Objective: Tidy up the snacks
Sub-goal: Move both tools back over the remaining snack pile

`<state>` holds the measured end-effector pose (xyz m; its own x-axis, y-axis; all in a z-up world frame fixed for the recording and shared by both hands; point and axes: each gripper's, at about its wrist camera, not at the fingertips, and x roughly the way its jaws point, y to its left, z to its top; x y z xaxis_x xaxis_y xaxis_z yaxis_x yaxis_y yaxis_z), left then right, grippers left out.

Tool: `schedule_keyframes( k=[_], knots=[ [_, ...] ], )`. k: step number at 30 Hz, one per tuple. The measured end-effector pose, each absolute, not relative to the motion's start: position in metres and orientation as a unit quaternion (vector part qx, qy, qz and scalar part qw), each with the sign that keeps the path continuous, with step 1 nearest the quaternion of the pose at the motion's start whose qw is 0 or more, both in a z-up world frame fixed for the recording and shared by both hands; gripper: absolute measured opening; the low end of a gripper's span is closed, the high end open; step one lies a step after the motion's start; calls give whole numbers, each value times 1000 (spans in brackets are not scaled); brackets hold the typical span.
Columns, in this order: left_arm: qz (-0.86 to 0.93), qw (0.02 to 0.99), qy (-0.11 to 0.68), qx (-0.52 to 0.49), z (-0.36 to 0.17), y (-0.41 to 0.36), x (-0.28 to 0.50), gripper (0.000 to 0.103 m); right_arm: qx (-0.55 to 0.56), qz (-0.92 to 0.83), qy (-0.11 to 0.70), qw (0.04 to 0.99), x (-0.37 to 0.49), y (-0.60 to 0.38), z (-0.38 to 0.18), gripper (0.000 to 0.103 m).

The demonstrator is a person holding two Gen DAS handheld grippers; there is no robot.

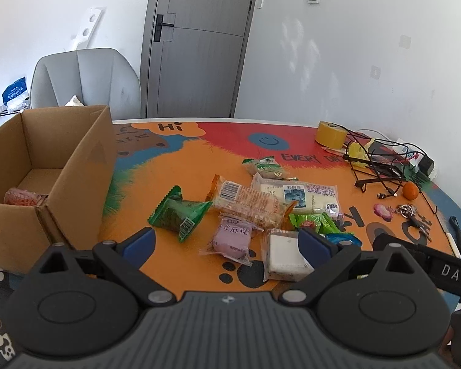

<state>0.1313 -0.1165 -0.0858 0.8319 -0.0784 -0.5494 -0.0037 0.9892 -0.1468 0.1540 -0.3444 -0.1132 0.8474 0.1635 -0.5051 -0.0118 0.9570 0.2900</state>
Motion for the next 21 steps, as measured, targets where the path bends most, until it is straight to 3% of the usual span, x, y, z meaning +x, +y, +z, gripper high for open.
schedule_keyframes(
  k=[6, 11, 13, 18, 21],
  knots=[
    [-16, 949, 307, -72, -102, -120, 146, 96, 141, 42, 289, 946, 162, -344, -126, 103],
    [-2, 947, 312, -77, -110, -120, 156, 82, 143, 41, 296, 944, 168, -343, -131, 103],
    [3, 946, 315, -75, -112, -120, 161, 71, 142, 41, 297, 943, 172, -342, -132, 103],
    [5, 940, 332, -74, -117, -123, 174, 61, 141, 35, 301, 942, 180, -339, -135, 102],
    [4, 936, 343, -77, -119, -125, 181, 61, 141, 35, 303, 942, 184, -337, -138, 99]
  ],
)
